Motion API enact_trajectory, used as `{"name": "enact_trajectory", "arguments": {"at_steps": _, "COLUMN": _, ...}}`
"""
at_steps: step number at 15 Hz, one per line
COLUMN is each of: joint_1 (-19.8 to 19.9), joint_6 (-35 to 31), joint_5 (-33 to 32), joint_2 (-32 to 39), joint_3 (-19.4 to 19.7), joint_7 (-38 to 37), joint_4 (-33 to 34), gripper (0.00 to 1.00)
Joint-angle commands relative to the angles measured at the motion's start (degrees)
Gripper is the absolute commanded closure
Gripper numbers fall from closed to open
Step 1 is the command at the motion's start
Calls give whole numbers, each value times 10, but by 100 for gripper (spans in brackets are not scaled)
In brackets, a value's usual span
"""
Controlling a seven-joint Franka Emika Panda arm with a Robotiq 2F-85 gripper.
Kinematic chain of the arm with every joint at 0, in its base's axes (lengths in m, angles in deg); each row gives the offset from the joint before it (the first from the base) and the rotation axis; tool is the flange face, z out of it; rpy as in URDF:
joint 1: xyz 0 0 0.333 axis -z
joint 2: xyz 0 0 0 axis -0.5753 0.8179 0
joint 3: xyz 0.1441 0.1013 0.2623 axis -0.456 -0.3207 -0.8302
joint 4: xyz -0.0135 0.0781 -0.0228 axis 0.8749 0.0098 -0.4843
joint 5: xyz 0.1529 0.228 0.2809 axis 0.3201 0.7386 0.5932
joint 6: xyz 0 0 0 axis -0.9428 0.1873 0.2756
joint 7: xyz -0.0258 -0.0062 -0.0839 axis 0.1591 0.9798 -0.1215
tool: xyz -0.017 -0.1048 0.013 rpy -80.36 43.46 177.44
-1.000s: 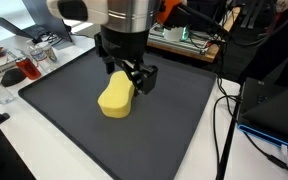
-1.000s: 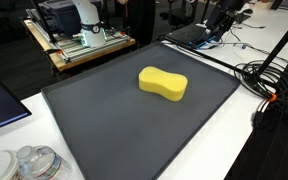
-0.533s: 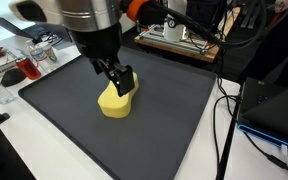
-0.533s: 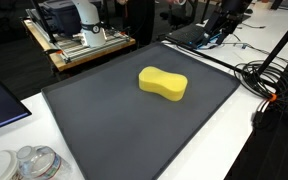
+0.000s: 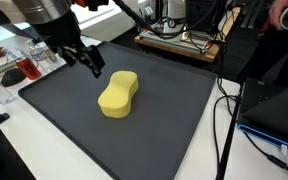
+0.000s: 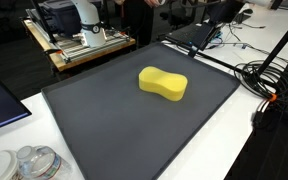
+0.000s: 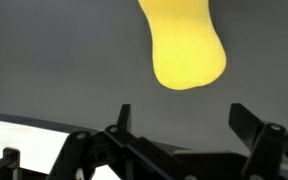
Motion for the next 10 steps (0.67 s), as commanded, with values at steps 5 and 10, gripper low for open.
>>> {"name": "enact_trajectory", "arguments": {"at_steps": 5, "joint_1": 74, "joint_6": 7, "joint_5": 11, "joint_2": 7, "joint_3": -36, "joint_7": 245, "joint_4": 1, "gripper": 0}}
{"name": "enact_trajectory", "arguments": {"at_steps": 10, "joint_1": 115, "joint_6": -9, "joint_5": 41, "joint_2": 13, "joint_3": -71, "joint_7": 354, "joint_4": -16, "gripper": 0}}
